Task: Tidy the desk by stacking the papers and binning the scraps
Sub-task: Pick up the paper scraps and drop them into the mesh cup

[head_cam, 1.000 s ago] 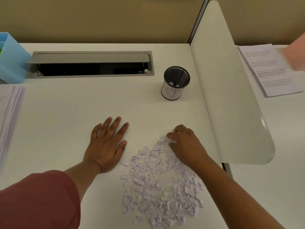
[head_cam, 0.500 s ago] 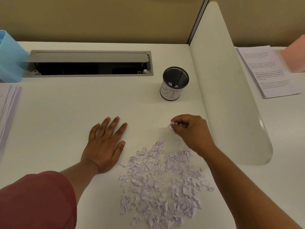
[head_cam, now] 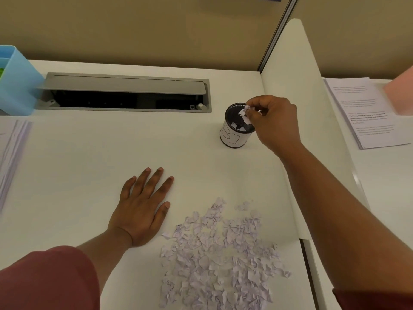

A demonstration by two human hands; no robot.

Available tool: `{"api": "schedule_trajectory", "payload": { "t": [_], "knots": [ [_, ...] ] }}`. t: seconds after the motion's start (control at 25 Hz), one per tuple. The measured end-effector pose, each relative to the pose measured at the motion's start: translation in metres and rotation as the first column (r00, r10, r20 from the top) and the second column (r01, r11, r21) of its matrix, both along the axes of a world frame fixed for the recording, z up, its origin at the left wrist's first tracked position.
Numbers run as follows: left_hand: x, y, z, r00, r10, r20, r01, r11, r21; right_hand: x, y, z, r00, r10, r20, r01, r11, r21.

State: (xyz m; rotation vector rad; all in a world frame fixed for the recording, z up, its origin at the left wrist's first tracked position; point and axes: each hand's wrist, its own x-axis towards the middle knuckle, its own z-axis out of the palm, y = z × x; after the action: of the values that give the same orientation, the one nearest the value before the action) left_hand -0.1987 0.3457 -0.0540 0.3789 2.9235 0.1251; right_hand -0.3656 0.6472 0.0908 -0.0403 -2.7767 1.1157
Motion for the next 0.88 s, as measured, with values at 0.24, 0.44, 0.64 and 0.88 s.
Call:
{"api": "schedule_trajectory", "payload": {
  "t": [0.24, 0.44, 0.64, 0.88],
  "knots": [
    [0.0, 0.0, 0.001, 1.0, 0.005, 0.01, -0.005, 1.0, 0.005, -0.013, -0.001, -0.012, 1.0, 0.009, 0.007, -0.01, 0.992, 0.123],
    [0.0, 0.0, 0.002, 1.0, 0.003, 0.014, -0.003, 1.0, 0.014, -0.013, 0.0, -0.016, 0.999, 0.039, -0.018, -0.035, 0.985, 0.171],
    [0.0, 0.0, 0.002, 1.0, 0.005, 0.01, -0.005, 1.0, 0.007, -0.012, 0.0, -0.017, 0.998, 0.054, -0.036, -0.048, 0.987, 0.156],
    [0.0, 0.0, 0.001, 1.0, 0.003, 0.011, -0.004, 1.0, 0.018, -0.011, -0.002, -0.017, 0.999, 0.029, -0.015, -0.027, 0.987, 0.157]
  ]
}}
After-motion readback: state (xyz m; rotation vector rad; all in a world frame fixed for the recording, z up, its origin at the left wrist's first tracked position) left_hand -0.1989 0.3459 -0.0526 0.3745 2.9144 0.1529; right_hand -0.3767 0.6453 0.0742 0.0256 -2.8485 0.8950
